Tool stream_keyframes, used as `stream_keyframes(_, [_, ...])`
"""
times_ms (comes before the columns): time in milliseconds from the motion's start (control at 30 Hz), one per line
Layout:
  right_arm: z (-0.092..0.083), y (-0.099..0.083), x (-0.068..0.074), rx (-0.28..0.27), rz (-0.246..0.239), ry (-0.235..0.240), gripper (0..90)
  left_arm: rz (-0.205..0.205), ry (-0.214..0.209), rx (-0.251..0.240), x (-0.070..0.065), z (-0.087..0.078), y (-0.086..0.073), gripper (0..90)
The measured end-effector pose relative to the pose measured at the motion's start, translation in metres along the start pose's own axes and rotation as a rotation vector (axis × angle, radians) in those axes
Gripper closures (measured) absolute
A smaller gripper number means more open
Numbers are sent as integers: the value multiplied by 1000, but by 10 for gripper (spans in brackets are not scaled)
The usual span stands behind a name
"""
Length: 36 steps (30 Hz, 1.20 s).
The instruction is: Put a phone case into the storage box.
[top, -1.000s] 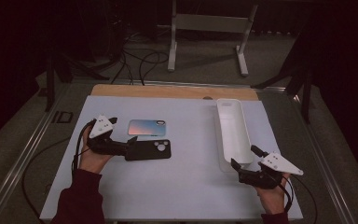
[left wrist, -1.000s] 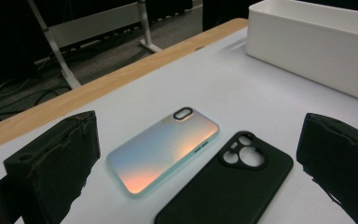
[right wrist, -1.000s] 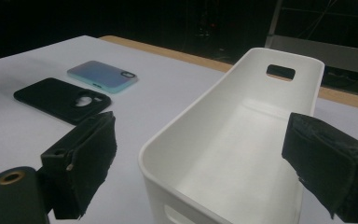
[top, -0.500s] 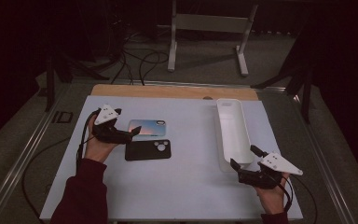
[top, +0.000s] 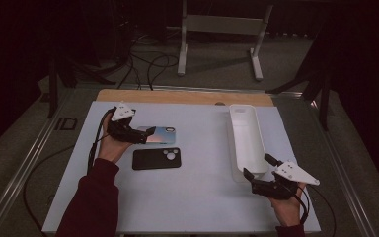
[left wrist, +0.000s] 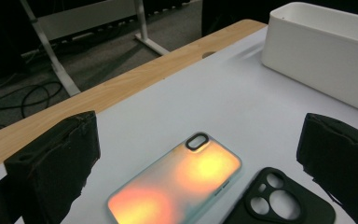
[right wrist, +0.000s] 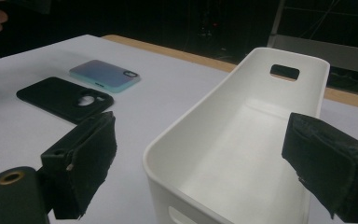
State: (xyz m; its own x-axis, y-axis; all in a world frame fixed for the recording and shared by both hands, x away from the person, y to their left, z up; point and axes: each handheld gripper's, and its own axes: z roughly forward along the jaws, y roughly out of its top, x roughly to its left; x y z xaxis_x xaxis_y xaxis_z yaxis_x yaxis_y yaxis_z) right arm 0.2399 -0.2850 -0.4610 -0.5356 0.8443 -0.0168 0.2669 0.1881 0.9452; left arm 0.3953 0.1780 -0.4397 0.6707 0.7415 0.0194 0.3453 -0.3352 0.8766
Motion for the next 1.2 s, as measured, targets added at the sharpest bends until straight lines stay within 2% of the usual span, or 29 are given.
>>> stream_keyframes(400, [-1,0,-1,-2,6,-1,94,-53,-5,48,15,34,-11,0])
stream_keyframes(667, [-1,0,-1,0,10,-1,94,-75,-8,121,19,58,-22,36])
stream_keyframes(800, [-1,0,-2,-1,10,1,94,-86,12,151,23,68,-25,77])
stream_keyframes(900, [-1,-1,-2,2,9,0,94,-88,38,165,24,74,-25,156])
stream_keyframes(1000, [0,-1,-2,1,10,1,94,-99,95,170,25,81,-25,260])
stream_keyframes(1133, [-1,-1,-2,-2,16,1,94,-106,148,181,28,86,-30,526])
stream_keyframes(1200, [-1,-1,-2,-3,16,1,95,-107,180,217,31,91,-34,657])
